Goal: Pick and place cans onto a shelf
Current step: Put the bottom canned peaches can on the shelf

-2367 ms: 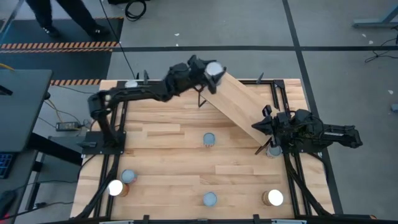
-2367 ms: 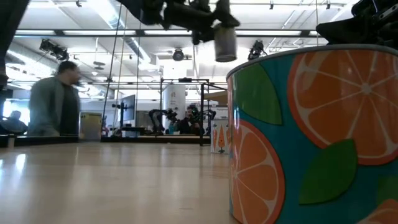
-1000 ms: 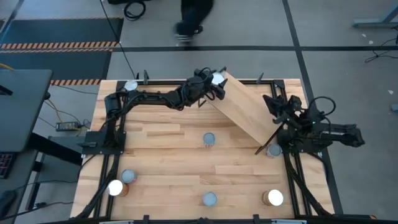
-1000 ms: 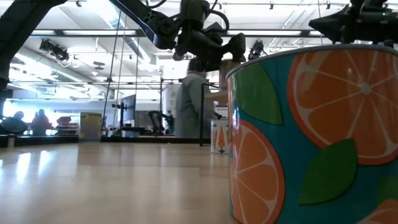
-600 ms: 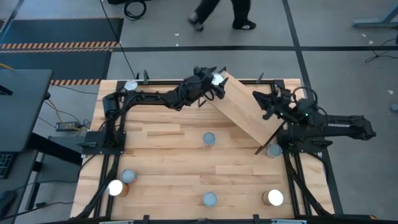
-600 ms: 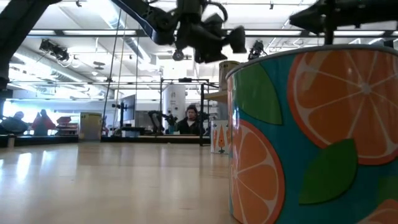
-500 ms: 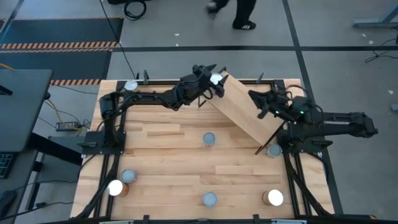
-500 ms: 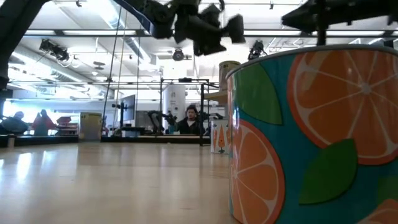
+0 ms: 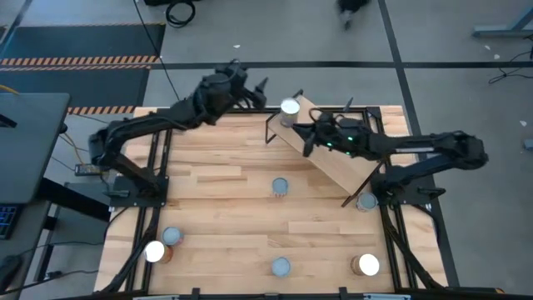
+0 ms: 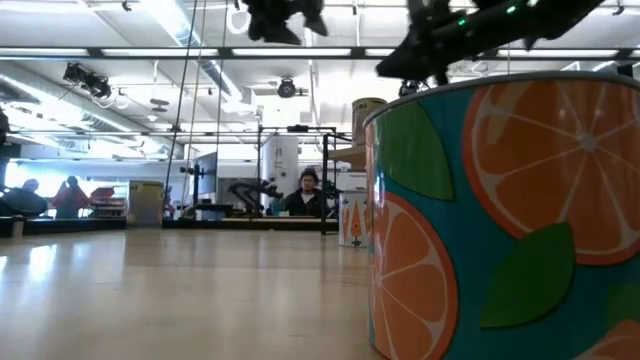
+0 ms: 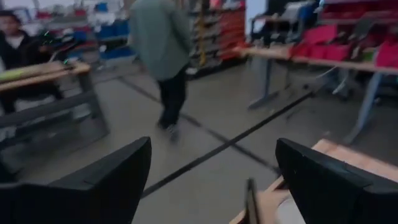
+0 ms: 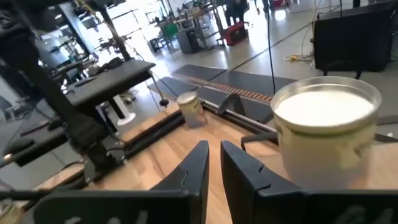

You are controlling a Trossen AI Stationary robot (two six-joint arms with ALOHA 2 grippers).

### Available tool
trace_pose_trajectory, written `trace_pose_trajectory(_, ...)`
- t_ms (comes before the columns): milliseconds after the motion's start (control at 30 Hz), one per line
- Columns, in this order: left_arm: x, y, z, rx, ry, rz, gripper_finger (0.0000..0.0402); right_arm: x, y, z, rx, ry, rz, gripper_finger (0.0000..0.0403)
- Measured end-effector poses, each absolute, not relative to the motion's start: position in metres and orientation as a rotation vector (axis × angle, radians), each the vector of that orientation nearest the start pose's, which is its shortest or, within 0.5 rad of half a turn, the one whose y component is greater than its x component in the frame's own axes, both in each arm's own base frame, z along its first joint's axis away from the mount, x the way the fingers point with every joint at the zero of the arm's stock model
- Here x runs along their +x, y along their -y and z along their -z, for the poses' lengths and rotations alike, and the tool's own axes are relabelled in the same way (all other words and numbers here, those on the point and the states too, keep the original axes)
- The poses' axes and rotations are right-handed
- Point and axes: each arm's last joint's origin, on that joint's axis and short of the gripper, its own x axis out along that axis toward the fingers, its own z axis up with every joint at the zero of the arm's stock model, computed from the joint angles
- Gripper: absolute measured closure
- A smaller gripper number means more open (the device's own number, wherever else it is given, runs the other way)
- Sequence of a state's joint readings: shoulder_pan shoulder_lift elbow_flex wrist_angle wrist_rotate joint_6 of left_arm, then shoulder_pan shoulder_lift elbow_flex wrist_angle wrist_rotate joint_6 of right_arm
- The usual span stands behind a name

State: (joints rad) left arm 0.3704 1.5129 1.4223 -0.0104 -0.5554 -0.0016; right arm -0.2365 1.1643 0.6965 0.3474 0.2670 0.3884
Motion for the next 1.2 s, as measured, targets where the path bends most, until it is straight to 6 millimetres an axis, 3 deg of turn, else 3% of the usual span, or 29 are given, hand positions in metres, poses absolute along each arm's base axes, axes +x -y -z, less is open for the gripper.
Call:
trace_pose_trajectory(267,0.277,-0.133,-0.391,-0.019,-0.115,-1.051,0.0054,0.277,0.099,-0.246,0.382,-0.007,0.601,0.036)
trace_pose_trajectory(533,0.251,-0.135,-0.382,-0.012,-0.127,-1.092,0.0054,0.291,0.109,-0.23,0.375,0.057,0.616,0.0364)
trace_pose_trajectory(867,0.248,-0.136,-0.383,-0.013,-0.13,-1.08,0.0054,0.284,0.115,-0.237,0.356,0.121,0.815,0.0376)
trace_pose_trajectory(1200,0.248,-0.138,-0.383,-0.041,-0.115,-1.062,0.0054,0.258,0.122,-0.251,0.377,0.074,0.976,0.0398)
